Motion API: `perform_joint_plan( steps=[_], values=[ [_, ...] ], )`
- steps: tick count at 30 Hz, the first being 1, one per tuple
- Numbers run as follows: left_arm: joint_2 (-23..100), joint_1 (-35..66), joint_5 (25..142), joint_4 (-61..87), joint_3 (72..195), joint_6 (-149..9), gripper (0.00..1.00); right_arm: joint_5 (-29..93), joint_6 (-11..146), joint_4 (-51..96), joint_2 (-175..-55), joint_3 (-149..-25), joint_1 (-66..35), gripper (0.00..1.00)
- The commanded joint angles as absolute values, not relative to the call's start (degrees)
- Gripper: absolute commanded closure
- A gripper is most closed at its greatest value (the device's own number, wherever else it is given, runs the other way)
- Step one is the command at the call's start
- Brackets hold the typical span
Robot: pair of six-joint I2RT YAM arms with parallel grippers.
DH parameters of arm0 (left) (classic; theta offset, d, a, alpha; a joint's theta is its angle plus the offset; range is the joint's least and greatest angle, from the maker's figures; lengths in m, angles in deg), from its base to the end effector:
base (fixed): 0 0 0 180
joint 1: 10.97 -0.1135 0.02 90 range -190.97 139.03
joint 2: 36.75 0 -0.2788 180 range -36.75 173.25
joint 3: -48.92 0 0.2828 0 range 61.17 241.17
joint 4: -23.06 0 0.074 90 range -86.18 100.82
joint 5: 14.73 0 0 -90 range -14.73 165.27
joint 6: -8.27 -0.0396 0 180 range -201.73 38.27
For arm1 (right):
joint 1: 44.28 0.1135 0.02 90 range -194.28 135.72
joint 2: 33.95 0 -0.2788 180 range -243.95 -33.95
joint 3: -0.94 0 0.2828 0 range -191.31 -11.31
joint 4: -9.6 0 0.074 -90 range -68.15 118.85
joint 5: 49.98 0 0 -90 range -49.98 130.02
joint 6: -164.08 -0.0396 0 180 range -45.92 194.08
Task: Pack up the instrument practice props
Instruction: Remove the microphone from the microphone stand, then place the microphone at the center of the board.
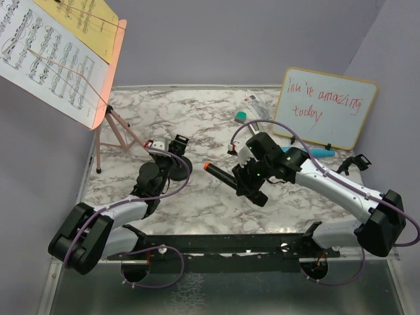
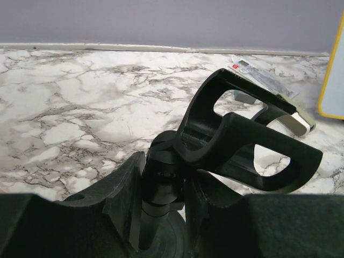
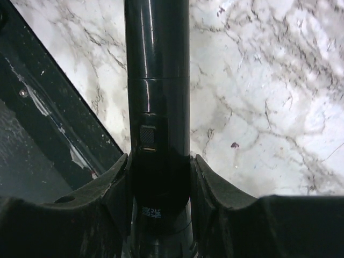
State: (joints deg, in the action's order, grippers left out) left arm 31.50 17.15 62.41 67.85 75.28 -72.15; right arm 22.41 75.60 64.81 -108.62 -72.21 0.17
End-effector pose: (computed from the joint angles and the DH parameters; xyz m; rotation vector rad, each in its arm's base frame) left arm 0.2155 -0.1052 0.1893 0.0671 1.5304 -0.3548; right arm 0.1988 0.2118 0.2814 -1.1404 2.3766 0.6675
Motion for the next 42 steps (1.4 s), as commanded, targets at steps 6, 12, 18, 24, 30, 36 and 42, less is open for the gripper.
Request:
perform_joint_plan(
  steps=[6, 12, 18, 24, 30, 36, 42],
  values=[
    [30.5, 17.0, 63.5, 66.4, 74.9, -73.3, 0.9, 26.7, 57.1, 58.5, -104.6, -67.7, -5.4, 0.99],
    [28.5, 17.0, 64.4, 66.4, 74.4, -73.0, 0.61, 37.5, 39.8, 53.9, -101.9, -62.9, -7.4, 1.0],
    [25.9, 17.0, 65.1, 66.3, 73.8, -72.0, 0.33, 54.7, 18.1, 56.1, -97.5, -59.3, -7.5, 1.0],
    [21.1, 17.0, 63.9, 65.2, 72.6, -69.7, 0.25, 67.8, -0.2, 65.1, -97.2, -59.8, -7.5, 1.0],
    [16.2, 17.1, 62.5, 63.9, 70.2, -65.8, 0.21, 77.9, -13.4, 71.5, -98.4, -60.2, -8.0, 1.0],
    [6.6, 17.1, 60.9, 58.0, 66.3, -62.1, 0.18, 78.8, -20.3, 71.5, -100.3, -58.4, -14.5, 1.0],
    [-4.6, 17.2, 58.1, 53.2, 62.1, -60.0, 0.16, 76.3, -21.1, 65.2, -103.6, -56.9, -22.8, 0.96]
  ],
)
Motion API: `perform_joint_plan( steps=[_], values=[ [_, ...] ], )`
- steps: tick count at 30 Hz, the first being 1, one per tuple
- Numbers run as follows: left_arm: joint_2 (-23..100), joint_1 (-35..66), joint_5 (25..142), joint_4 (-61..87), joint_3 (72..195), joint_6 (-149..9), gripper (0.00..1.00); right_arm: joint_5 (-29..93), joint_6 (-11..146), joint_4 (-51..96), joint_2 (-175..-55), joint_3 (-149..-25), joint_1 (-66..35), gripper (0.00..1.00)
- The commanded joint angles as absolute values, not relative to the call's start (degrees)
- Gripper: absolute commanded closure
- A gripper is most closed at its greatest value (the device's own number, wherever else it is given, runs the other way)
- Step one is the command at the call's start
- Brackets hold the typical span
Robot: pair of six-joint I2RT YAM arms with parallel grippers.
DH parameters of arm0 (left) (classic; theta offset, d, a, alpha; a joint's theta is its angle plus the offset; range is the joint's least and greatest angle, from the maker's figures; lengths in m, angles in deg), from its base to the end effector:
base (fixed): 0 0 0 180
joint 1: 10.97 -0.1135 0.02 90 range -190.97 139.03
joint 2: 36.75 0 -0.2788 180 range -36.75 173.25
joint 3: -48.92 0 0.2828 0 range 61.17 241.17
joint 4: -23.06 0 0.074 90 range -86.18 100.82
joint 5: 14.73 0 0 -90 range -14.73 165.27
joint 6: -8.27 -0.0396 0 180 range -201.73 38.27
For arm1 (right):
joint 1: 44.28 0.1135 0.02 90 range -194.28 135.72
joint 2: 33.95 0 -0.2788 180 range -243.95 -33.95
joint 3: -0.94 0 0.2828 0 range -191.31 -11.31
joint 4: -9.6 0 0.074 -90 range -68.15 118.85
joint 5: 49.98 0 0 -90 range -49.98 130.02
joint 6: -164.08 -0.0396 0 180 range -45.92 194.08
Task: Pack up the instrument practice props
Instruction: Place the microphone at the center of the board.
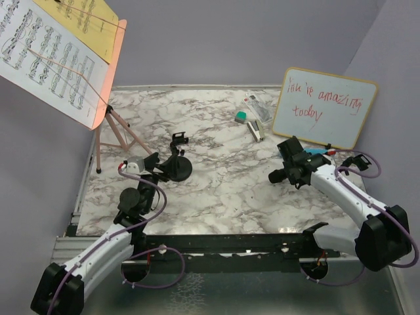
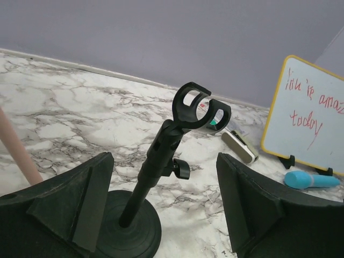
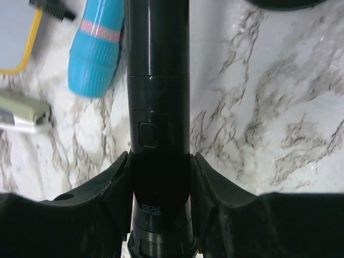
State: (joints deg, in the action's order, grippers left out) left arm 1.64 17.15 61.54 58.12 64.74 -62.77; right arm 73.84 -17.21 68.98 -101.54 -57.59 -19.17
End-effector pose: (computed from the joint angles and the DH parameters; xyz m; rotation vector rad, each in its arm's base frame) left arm 0.1565 -0.0730 0.2024 -0.0950 1.3755 -0.5279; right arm 0.2197 0.0786 0.2273 1.4562 1.9750 0.0040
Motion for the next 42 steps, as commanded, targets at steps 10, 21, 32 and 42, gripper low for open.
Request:
perform_joint_plan(
  steps=[10, 21, 32, 42],
  values=[
    [-13.2, 17.2, 55.6, 50.4, 59.5, -60.1, 0.14, 73.5, -22.1, 58.1, -117.0, -59.7, -34.2, 0.93],
    [-11.4, 17.2, 55.6, 50.1, 60.5, -61.0, 0.14, 75.7, -20.7, 56.0, -126.8, -65.1, -37.2, 0.48],
    [-12.3, 17.2, 55.4, 50.1, 60.4, -61.0, 0.14, 74.2, -13.3, 56.3, -121.2, -64.1, -37.4, 0.19],
    [-11.0, 17.2, 55.5, 50.1, 60.9, -60.8, 0.14, 65.1, 9.6, 47.6, -108.6, -58.5, -36.5, 0.13]
  ],
)
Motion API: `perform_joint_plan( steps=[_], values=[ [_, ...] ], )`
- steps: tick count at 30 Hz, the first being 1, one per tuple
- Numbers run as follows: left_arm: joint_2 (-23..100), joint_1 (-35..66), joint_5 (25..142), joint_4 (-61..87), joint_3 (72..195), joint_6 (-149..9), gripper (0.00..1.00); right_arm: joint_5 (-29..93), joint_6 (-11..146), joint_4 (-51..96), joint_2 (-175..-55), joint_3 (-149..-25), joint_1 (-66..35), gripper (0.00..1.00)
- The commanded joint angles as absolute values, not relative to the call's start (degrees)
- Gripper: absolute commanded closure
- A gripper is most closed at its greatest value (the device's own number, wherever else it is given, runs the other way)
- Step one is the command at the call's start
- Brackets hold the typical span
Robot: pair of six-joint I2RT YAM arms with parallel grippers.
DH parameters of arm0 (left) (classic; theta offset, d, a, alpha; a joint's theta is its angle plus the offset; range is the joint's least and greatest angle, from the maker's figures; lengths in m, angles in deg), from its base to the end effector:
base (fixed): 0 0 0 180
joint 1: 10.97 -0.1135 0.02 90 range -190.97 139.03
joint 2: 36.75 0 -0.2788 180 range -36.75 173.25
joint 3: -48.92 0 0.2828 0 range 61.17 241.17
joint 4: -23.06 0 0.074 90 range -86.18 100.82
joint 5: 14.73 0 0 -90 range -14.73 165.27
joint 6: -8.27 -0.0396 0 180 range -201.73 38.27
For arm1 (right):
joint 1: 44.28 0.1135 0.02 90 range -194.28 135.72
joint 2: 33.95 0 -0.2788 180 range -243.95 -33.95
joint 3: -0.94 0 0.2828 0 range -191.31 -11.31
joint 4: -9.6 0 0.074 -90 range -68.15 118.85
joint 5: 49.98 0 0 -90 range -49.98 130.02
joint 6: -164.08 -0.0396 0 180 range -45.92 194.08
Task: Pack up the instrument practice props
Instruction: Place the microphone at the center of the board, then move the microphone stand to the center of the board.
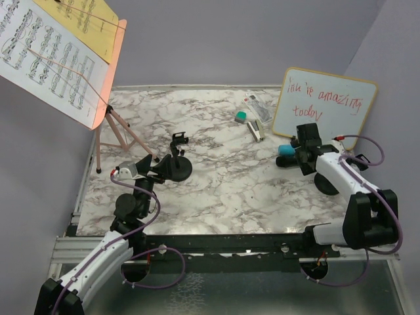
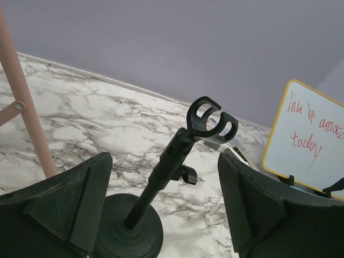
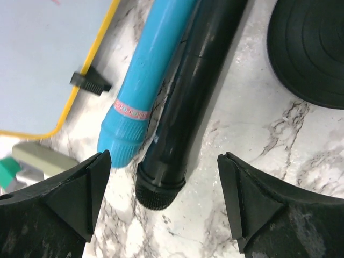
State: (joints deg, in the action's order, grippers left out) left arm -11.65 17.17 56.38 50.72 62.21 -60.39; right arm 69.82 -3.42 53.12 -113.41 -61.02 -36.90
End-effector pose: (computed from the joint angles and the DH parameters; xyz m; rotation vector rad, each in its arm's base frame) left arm 0.1397 -0.0602 0.2043 -0.2081 1.3112 -0.5222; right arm 0.2913 0.0179 0.2078 1.5312 1.8913 -0.0533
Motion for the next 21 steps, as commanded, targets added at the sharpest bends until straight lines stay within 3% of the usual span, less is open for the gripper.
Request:
perform_joint_plan(
  steps=[1, 11, 21],
  values=[
    [-10.8, 17.2, 55.5, 50.0, 60.9, -60.8, 0.14, 64.4, 12.9, 45.4, -107.1, -57.7, -35.7, 0.13],
    [-8.0, 17.2, 55.6, 49.6, 61.7, -60.3, 0.14, 48.2, 40.3, 23.3, -99.1, -53.1, -23.9, 0.16],
    [-8.5, 17.2, 53.9, 47.6, 62.7, -59.2, 0.14, 37.8, 50.6, 6.0, -106.6, -58.6, -10.3, 0.15]
  ],
)
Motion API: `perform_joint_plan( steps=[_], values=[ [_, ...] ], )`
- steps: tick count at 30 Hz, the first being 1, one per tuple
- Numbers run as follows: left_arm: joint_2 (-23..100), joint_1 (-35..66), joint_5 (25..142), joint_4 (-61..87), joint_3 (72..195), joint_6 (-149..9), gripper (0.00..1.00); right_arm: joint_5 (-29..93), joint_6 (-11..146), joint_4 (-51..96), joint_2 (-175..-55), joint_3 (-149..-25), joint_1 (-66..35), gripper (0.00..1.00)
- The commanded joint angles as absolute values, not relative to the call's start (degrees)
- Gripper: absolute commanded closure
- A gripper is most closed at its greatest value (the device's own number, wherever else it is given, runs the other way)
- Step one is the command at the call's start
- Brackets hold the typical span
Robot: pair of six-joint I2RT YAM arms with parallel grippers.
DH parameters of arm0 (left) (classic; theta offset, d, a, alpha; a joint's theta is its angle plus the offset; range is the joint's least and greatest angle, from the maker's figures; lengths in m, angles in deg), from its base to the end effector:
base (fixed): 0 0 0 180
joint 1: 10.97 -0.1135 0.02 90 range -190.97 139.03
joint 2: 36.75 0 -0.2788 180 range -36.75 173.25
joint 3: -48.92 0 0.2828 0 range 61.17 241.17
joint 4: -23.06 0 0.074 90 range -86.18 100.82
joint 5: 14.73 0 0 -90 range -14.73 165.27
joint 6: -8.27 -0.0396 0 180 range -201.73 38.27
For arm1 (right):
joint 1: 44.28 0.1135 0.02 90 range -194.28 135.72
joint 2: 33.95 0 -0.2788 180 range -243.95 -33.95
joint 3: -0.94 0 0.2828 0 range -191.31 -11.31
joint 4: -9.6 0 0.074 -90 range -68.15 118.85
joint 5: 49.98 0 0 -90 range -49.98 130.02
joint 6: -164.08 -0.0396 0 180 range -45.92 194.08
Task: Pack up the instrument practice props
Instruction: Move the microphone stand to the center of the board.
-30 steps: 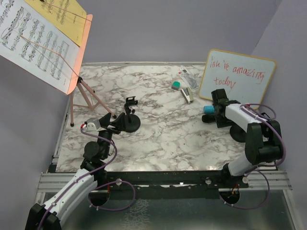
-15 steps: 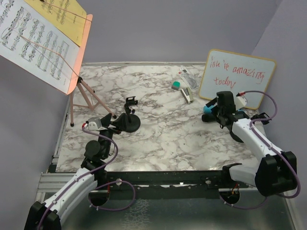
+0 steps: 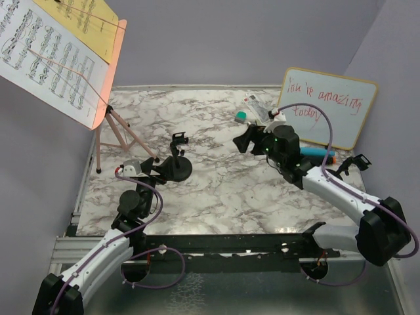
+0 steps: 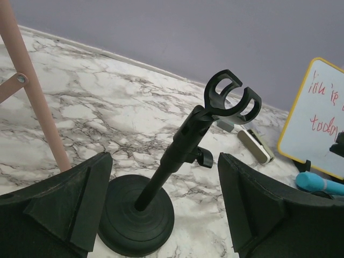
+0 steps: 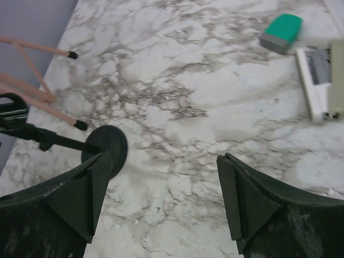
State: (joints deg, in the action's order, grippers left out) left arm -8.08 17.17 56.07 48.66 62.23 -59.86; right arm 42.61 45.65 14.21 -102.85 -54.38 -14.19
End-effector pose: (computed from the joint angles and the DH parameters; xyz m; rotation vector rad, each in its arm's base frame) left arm 0.1452 -0.0629 0.1922 -0.2052 1.4049 -0.4907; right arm 0.2626 0.1501 0.2718 0.0036 1.9414 0.6486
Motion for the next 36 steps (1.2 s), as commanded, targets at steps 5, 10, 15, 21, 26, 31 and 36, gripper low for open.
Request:
perform_joint_plan(
  steps=[5, 10, 15, 21, 26, 31, 36],
  values=[
    [-8.1, 17.2, 52.9, 47.3, 62.7, -59.2, 0.14, 45.1, 48.6, 4.8, -113.8, -66.0, -1.5, 0.13],
    [-8.1, 17.2, 52.0, 47.0, 62.7, -59.1, 0.14, 48.7, 43.2, 0.9, -120.3, -71.3, 4.7, 0.12],
    [-8.2, 17.2, 51.5, 46.7, 62.7, -59.2, 0.13, 49.8, 41.4, 0.8, -125.8, -77.4, 7.5, 0.1],
    [-8.2, 17.2, 51.4, 46.5, 62.8, -59.2, 0.13, 50.9, 37.9, 3.5, -132.5, -84.4, 8.5, 0.1],
    [-8.4, 17.2, 51.3, 46.4, 62.8, -59.1, 0.13, 51.4, 35.7, 6.6, -137.1, -89.4, 8.7, 0.12],
    [-8.6, 17.2, 51.5, 46.3, 62.8, -59.0, 0.13, 50.1, 34.7, 11.1, -140.3, -93.2, 9.4, 0.13],
    [-8.8, 17.2, 51.4, 46.3, 62.8, -59.1, 0.13, 49.6, 33.3, 13.7, -141.1, -93.2, 9.5, 0.17]
  ],
)
